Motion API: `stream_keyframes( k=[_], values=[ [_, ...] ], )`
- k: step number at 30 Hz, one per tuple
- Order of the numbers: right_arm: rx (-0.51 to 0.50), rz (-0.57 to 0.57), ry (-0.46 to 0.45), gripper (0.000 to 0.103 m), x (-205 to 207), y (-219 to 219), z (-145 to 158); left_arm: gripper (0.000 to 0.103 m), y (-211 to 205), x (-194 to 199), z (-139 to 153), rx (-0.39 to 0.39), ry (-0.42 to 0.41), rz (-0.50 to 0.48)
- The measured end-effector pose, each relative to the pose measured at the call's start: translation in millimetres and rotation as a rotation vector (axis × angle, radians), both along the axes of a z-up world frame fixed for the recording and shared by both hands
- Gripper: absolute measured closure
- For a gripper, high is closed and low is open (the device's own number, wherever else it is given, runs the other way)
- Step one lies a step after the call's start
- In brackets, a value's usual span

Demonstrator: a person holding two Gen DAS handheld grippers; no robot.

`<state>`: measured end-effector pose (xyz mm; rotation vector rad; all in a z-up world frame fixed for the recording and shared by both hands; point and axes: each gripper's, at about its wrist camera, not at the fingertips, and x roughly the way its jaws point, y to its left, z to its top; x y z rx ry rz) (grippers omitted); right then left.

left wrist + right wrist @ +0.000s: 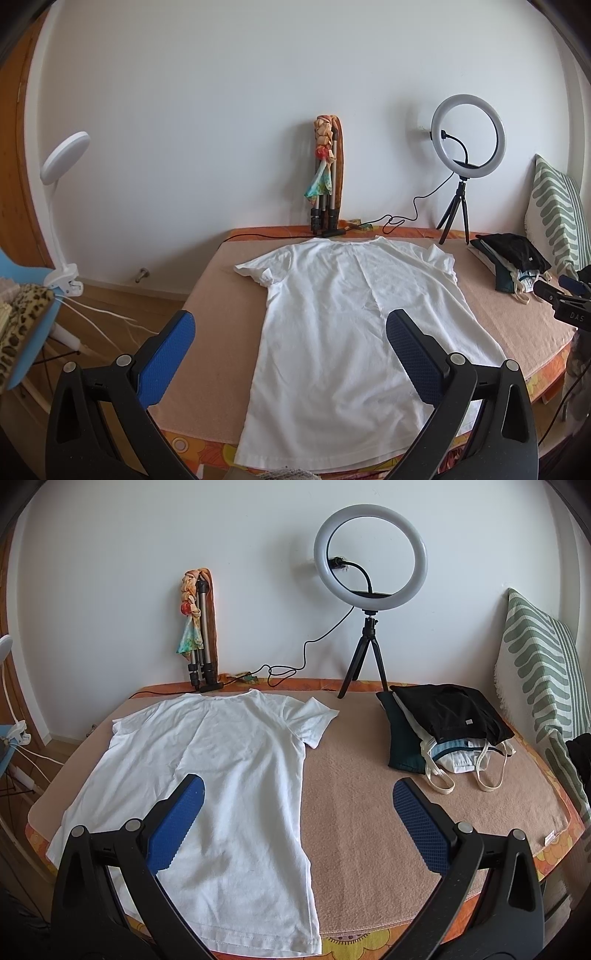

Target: Fold small clothes

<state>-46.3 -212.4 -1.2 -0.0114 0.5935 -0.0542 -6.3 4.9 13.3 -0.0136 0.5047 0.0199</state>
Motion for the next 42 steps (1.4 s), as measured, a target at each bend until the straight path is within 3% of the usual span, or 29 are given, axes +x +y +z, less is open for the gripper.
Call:
stream_keyframes(
  k=[42],
  values=[
    [0.007,0.017,0.001,0.000,8.1,13.1,2.6,0.000,1.2,-3.5,1.2,0.008,-0.003,0.003]
  ],
)
